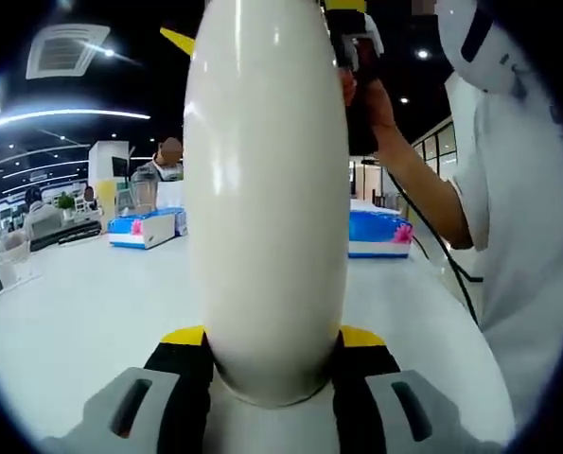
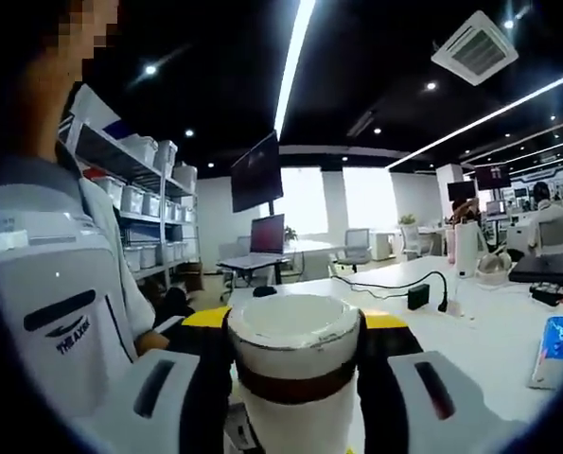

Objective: Grasp the water cup twist off the cup lid place the cup lid on the table

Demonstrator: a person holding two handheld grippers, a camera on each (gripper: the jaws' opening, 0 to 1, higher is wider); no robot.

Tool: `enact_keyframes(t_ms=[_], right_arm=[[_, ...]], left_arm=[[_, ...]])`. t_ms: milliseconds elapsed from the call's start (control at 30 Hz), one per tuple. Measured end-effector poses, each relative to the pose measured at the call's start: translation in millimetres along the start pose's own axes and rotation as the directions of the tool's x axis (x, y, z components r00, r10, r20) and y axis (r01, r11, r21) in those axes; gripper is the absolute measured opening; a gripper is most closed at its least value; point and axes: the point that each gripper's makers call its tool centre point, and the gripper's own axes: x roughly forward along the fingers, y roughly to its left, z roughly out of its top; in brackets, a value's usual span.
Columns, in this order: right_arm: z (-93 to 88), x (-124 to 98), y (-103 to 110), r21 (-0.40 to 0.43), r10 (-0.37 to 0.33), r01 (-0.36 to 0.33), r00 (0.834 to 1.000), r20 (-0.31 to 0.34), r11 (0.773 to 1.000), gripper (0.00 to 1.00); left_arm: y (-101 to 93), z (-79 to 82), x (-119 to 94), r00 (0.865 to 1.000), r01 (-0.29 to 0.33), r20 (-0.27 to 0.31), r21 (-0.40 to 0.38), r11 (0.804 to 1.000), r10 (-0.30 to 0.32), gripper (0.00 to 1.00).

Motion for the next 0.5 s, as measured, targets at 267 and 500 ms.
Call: enact_keyframes(t_ms=[267, 500], right_arm=[[-3.3, -14, 3, -0.004, -0.151, 0.151, 0.988, 0.013, 0.988, 0.64], [-9.9, -28, 5, 0.028, -0.254, 0.253, 0.966, 0.04, 0.967, 0.64]], left_arm=[[1.6, 0.0, -1, 1.0, -0.007, -0.001, 0.0, 1.0, 0.007, 0.51], [0.8, 14.4, -4, 0.998, 0.005, 0.069, -0.024, 1.0, -0.004, 0.52]])
